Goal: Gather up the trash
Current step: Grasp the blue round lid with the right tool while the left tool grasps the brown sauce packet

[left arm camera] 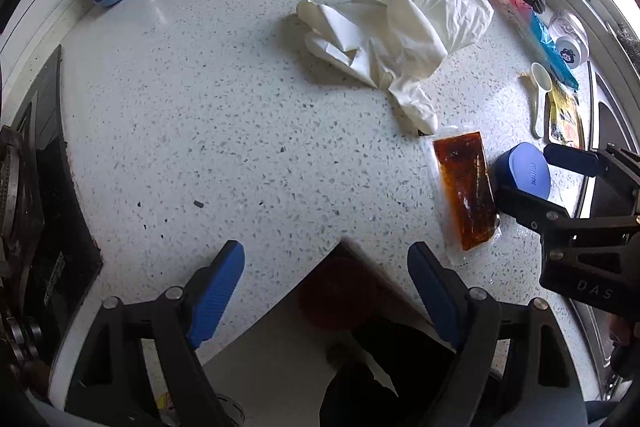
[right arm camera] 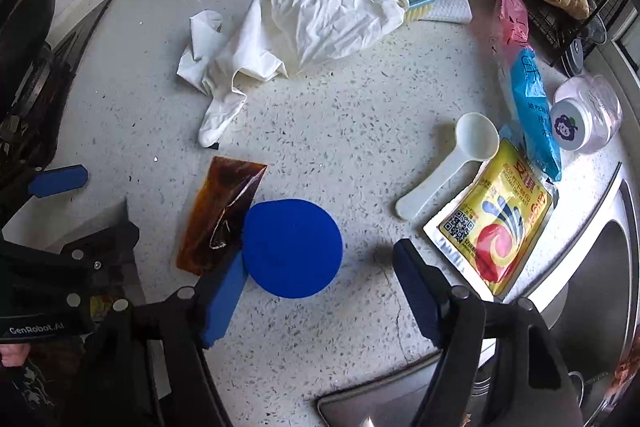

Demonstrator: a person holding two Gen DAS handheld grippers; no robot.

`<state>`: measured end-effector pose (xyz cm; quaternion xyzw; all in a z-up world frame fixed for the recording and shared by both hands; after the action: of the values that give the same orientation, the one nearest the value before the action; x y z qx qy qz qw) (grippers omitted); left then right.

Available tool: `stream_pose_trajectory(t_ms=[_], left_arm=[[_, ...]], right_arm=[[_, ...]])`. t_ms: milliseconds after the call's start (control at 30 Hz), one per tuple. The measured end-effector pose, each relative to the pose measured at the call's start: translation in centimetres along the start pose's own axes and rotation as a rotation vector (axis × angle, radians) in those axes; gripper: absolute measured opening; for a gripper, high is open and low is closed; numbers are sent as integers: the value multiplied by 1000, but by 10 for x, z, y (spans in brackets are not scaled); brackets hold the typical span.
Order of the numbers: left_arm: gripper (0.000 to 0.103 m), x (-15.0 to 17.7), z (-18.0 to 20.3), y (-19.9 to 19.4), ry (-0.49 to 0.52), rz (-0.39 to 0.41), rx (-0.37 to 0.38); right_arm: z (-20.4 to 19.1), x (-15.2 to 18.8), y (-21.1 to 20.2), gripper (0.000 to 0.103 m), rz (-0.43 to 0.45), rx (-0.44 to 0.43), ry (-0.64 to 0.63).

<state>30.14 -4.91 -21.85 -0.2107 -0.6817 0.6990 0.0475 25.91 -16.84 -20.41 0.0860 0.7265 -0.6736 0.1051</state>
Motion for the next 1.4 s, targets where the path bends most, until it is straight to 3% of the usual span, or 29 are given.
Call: stream_pose_trajectory(t_ms=[67, 133, 200, 633, 833, 1100, 1300, 1400], left_arm=[[82, -1, -1, 0, -10, -4, 1], [82, -2, -4, 1, -22, -6, 8], [82, -3, -5, -1, -33, -10, 15], [82, -19, 26, -27, 47, 3, 1], [82, -30, 48, -27, 41, -3, 77], [79, -44, 68, -2, 66, -16, 90], [71, -45, 80, 17, 95, -59, 48], [70, -46, 87, 20, 117, -44, 8]], right_arm=[[-3, -2, 1, 72, 0, -4, -10], [-7, -4, -1, 61, 13, -5, -21], [-9, -3, -2, 43, 14, 7, -26], [34, 16, -16, 43, 71, -85, 89], [60, 21, -35, 43, 86, -86, 145], [96, 32, -49, 43, 94, -51, 187], [113, 41, -62, 43, 100, -53, 221], [119, 44, -68, 43, 108, -55, 228]])
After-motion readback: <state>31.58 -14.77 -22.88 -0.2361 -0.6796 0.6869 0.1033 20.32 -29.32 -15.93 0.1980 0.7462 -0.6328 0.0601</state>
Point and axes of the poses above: each gripper's, at about its wrist camera, not at the fingertips, and y roughly the way its jaws point, z to its right, x to its underside, the point moved 2 cm from there along y, roughly the way its jaws point, and after that the axes turned 2 degrees about -x, right-handed, at the moved point
